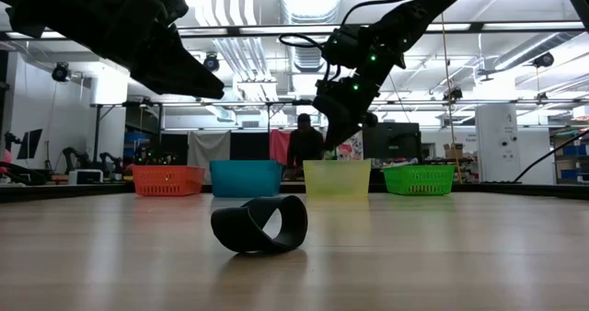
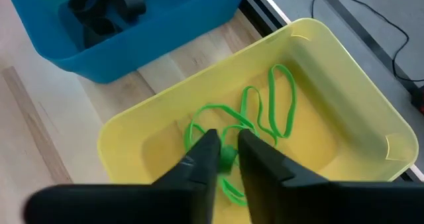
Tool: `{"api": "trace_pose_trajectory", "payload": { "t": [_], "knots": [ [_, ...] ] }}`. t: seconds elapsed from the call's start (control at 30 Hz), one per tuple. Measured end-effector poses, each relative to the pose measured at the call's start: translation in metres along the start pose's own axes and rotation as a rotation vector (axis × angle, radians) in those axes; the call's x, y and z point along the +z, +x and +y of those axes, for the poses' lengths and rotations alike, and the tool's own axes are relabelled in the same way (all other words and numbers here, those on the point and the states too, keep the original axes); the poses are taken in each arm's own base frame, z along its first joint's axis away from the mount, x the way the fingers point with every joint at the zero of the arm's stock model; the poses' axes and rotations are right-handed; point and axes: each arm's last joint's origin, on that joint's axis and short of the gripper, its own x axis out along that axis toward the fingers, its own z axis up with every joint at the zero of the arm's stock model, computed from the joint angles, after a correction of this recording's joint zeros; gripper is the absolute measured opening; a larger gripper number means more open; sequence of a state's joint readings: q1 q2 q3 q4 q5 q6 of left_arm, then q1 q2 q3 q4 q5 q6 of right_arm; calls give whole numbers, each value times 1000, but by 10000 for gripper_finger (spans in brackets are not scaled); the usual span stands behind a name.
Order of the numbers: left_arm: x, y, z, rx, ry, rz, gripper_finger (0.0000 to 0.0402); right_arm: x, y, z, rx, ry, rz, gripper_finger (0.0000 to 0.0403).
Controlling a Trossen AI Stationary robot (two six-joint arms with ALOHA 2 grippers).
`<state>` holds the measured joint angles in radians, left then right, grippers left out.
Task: Sort rubber bands into baskets
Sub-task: Put the green rubber band into the yellow bin
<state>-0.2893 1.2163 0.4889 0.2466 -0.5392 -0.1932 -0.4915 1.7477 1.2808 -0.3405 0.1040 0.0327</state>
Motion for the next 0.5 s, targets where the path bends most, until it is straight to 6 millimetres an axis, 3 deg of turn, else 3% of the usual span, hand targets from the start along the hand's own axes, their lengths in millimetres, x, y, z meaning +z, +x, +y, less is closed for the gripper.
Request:
{"api": "trace_pose_trajectory", "payload": {
  "t": [0.3, 0.5],
  "knots": [
    [0, 0, 0, 0, -4, 0, 210, 3, -3, 0, -8, 43, -17, 159],
    [0, 0, 0, 0, -17, 1, 210, 6, -30, 12, 105, 80, 8, 192]
  ]
}}
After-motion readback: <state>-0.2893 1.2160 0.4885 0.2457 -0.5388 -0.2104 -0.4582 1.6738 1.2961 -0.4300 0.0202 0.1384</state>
